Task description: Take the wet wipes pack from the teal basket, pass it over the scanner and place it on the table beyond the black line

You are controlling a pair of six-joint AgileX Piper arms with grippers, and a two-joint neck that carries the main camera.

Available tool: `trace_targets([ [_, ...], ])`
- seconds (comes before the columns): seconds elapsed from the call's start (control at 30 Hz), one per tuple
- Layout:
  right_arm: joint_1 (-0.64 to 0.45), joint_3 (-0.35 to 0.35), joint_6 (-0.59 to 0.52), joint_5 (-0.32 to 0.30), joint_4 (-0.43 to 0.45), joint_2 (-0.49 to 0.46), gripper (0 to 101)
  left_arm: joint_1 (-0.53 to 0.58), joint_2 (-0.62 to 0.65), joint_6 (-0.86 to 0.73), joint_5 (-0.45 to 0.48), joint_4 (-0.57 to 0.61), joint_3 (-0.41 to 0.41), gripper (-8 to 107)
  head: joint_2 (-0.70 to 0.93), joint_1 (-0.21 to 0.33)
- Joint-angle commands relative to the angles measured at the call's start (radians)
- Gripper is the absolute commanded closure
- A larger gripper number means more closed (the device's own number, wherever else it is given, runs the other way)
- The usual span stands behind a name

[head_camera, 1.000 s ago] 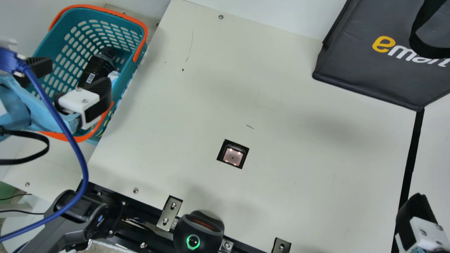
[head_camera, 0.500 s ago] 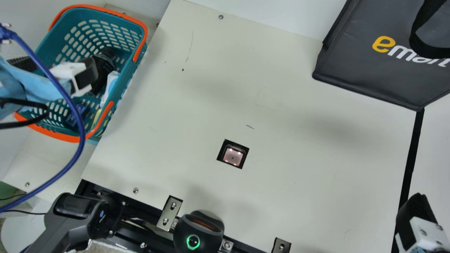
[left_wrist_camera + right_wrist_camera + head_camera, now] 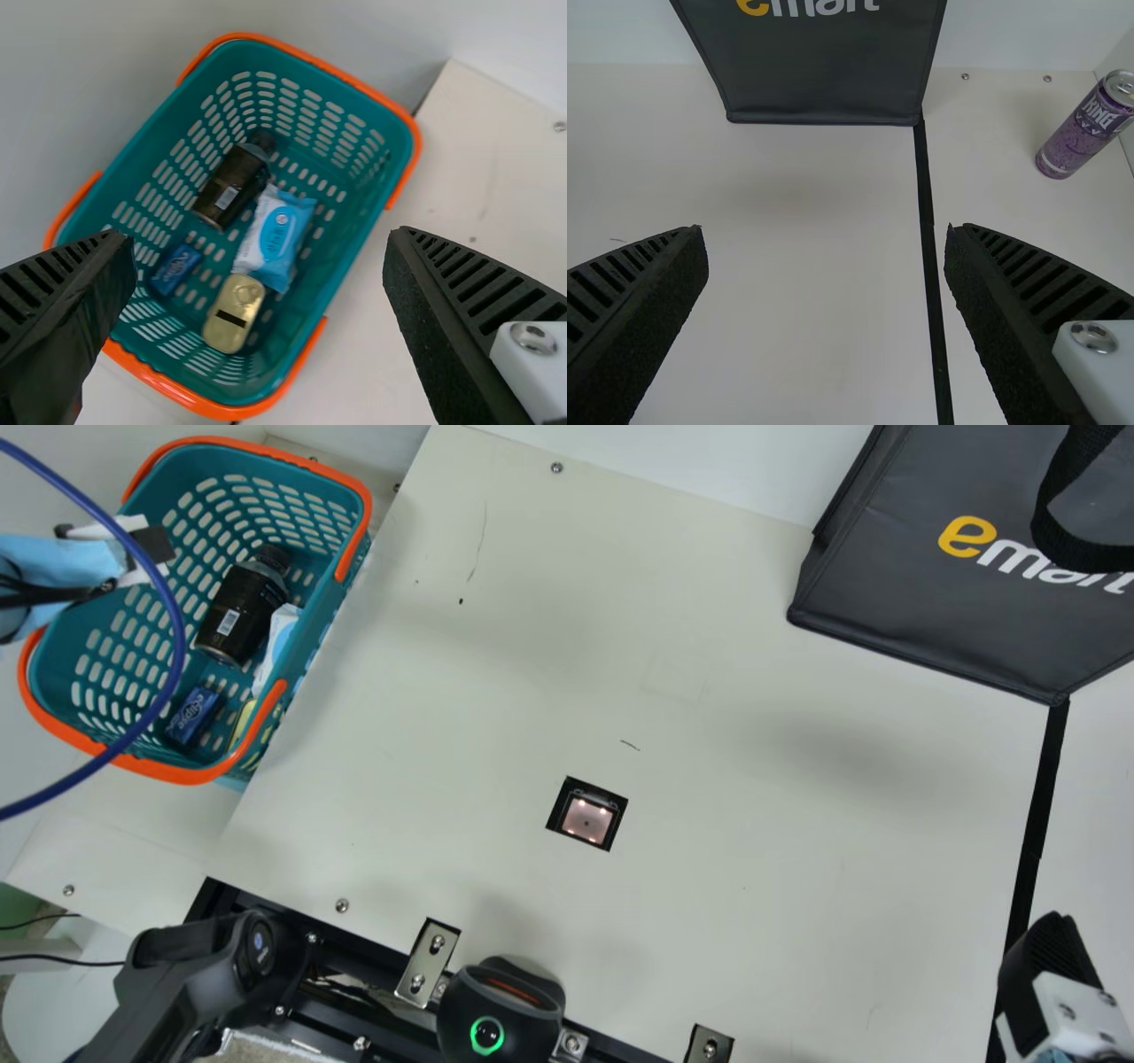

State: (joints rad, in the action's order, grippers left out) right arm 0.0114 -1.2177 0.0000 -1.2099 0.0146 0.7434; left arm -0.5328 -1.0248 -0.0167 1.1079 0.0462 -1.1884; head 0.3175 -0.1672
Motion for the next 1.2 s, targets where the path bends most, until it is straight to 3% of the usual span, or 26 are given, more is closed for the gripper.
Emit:
trace_targets([
  [0.0, 0.0, 0.0, 0.0, 0.0, 0.0, 0.0, 6, -0.019, -0.031, -0.118, -0.006, 0.004, 0.001, 9, 0.004, 0.029],
  [0.5, 0.0, 0.0, 0.0, 0.0, 0.0, 0.0, 6, -0.054, -0.309, -0.446, -0.065, 0.028, -0.054, 9, 0.004, 0.029],
  [1.17, 0.0, 0.0, 0.0, 0.0, 0.0, 0.0, 6, -0.058, -0.741, -0.592, -0.055, 0.114, -0.263, 9, 0.004, 0.029],
])
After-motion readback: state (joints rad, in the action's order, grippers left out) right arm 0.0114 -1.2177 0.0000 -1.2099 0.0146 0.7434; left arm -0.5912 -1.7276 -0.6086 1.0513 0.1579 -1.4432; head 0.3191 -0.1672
